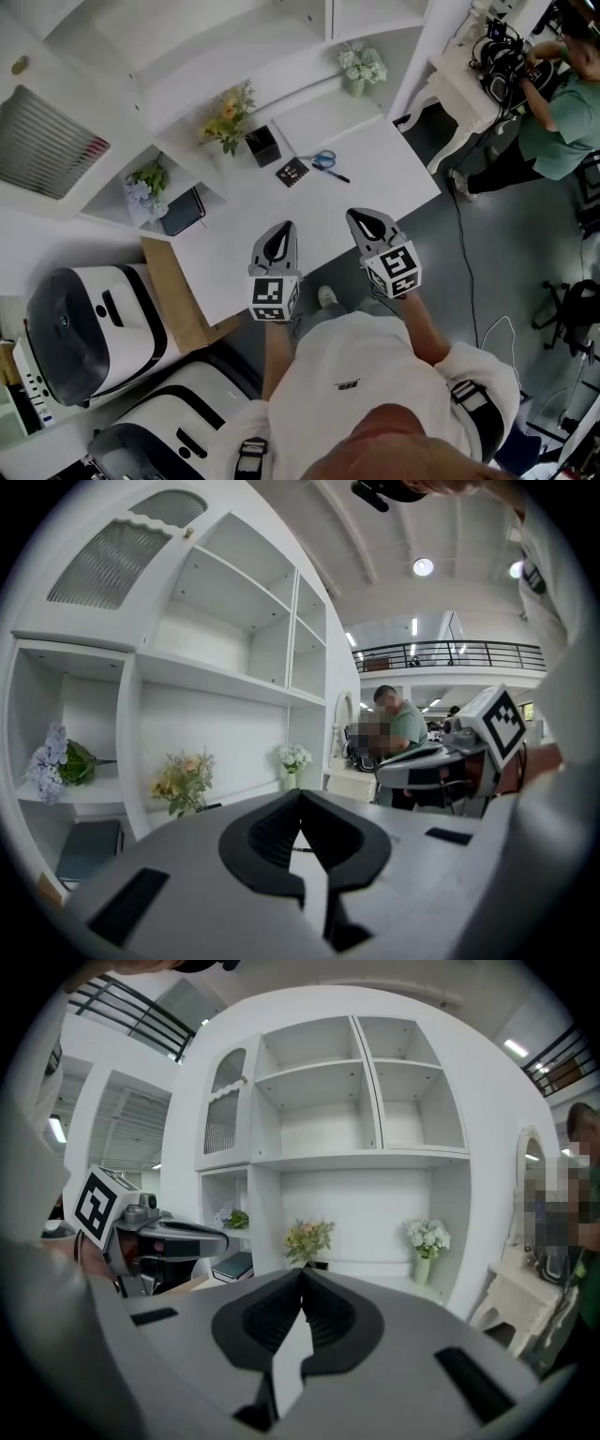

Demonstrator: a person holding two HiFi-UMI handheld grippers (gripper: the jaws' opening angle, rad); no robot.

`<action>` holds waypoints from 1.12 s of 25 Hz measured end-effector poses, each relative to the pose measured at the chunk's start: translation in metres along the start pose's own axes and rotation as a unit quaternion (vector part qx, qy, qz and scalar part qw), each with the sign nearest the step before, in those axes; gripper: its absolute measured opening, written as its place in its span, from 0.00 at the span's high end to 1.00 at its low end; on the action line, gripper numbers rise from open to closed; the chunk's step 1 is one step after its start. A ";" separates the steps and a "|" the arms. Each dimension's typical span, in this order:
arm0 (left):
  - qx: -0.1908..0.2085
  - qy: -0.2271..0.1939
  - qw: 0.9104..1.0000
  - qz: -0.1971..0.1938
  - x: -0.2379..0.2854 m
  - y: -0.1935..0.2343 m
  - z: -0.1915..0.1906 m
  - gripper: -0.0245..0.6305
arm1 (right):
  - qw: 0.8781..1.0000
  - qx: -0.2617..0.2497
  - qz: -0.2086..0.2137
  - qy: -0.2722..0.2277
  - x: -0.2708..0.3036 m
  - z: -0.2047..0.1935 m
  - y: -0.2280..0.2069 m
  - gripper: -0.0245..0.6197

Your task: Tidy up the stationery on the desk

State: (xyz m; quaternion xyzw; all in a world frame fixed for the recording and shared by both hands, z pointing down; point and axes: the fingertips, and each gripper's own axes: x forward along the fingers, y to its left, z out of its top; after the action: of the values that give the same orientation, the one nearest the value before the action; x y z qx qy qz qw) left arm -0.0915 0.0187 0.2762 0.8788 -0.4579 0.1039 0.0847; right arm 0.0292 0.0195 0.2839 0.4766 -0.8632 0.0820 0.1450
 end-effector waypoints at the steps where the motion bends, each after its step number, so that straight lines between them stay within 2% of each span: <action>1: 0.000 0.000 1.000 -0.001 0.002 0.002 -0.001 0.96 | 1.000 0.000 -0.001 0.002 0.002 -0.001 0.000 0.97; 14: 0.002 0.012 1.000 -0.013 0.033 0.012 -0.023 0.96 | 1.000 0.005 0.001 0.028 0.023 -0.018 -0.012 0.97; 28: -0.018 0.040 0.999 0.007 0.085 0.032 -0.049 0.96 | 0.998 0.006 0.037 0.051 0.078 -0.038 -0.042 0.97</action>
State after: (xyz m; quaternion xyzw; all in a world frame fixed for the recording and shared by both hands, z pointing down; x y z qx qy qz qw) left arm -0.0756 -0.0545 0.3470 0.8691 -0.4622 0.1308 0.1181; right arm 0.0323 -0.0542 0.3456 0.4402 -0.8712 0.1173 0.1829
